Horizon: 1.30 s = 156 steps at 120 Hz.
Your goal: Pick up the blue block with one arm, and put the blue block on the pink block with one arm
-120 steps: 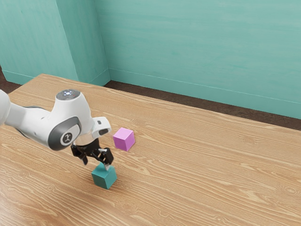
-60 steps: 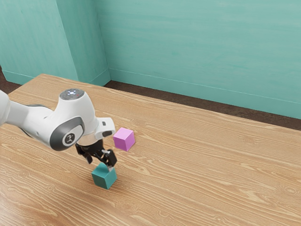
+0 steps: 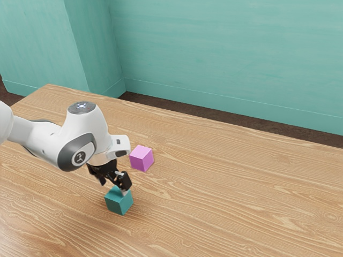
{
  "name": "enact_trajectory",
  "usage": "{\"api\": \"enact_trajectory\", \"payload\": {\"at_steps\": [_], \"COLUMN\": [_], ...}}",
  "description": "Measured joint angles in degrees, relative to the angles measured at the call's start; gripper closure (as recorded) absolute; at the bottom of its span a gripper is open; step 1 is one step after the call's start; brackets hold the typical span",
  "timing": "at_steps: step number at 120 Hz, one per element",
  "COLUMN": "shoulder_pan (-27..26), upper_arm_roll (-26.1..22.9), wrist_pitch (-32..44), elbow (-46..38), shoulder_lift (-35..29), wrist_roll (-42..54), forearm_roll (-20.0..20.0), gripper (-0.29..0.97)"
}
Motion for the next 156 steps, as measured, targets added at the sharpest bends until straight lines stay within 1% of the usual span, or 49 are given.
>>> {"api": "enact_trajectory", "payload": {"at_steps": [17, 36, 67, 87, 138, 144, 156], "shoulder_pan": [-0.5, -0.7, -0.4, 0.3, 0.1, 0.1, 0.1], "upper_arm_roll": [0.0, 0.0, 0.1, 0.2, 0.2, 0.2, 0.2], "wrist_pitch": [0.1, 0.4, 1.6, 1.9, 2.5, 2.7, 2.9], "elbow": [0.0, 0.0, 1.5, 1.4, 1.6, 1.6, 1.6], "shoulder_lift": [0.5, 1.8, 4.7, 5.1, 6.9, 7.1, 7.5], "wrist_roll": [0.3, 0.4, 0.6, 0.7, 0.8, 0.8, 0.9], "forearm_roll": [-1.6, -2.3, -2.4, -2.4, -2.5, -2.5, -2.5], "gripper": [0.0, 0.0, 0.0, 0.0, 0.0, 0.03, 0.16]}}
